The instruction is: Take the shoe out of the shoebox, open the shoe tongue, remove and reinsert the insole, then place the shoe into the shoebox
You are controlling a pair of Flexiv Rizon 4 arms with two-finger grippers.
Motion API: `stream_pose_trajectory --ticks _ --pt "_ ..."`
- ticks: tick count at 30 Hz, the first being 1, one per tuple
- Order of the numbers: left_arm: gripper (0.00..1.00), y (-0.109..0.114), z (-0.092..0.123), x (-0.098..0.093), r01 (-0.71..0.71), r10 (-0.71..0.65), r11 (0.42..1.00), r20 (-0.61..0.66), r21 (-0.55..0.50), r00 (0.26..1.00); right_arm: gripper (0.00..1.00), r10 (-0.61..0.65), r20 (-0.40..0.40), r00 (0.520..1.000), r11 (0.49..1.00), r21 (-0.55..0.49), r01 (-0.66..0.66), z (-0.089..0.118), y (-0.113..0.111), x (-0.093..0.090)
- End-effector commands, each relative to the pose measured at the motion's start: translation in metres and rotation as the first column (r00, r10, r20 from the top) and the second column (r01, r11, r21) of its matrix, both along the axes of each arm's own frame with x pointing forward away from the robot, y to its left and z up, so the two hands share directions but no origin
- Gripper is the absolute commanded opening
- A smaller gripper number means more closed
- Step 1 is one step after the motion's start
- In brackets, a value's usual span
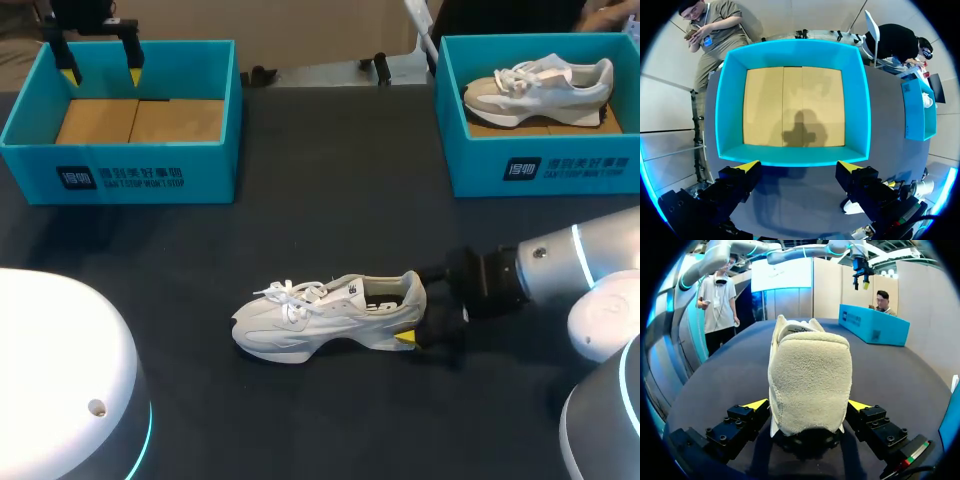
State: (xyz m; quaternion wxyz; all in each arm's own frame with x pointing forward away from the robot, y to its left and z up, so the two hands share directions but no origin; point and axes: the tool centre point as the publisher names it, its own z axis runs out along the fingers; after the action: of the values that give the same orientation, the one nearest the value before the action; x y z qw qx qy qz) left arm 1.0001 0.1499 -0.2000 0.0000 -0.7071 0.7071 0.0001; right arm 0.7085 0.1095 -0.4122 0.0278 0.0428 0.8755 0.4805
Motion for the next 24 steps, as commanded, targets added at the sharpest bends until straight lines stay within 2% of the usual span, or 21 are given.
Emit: stream_pose_trajectory --ticks 1,13,15,16,17,24 --pt "1.0 0.0 0.0 0.0 0.0 0.0 1.0 0.0 0.0 1.0 1.0 0.001 0.001 1.0 1.0 -0.004 -0.001 -0.005 0.009 0.003" --pt "1.0 0.0 0.0 0.0 0.0 0.0 1.0 0.0 0.0 1.0 1.0 0.004 -0.001 1.0 1.0 0.016 -0.004 -0.015 0.02 0.004" --pt "1.0 0.0 0.0 0.0 0.0 0.0 1.0 0.0 0.0 1.0 0.47 0.004 -0.002 1.0 1.0 0.017 -0.004 -0.016 0.022 0.003" --pt "1.0 0.0 0.0 0.0 0.0 0.0 1.0 0.0 0.0 1.0 0.03 0.004 -0.003 1.0 1.0 0.018 -0.004 -0.018 0.022 0.003" --pt "1.0 0.0 0.0 0.0 0.0 0.0 1.0 0.0 0.0 1.0 0.0 0.0 -0.01 1.0 1.0 0.013 0.0 -0.018 0.022 0.003" --pt "1.0 0.0 0.0 0.0 0.0 0.0 1.0 0.0 0.0 1.0 0.0 -0.005 -0.02 1.0 1.0 0.008 0.005 -0.018 0.022 0.002"
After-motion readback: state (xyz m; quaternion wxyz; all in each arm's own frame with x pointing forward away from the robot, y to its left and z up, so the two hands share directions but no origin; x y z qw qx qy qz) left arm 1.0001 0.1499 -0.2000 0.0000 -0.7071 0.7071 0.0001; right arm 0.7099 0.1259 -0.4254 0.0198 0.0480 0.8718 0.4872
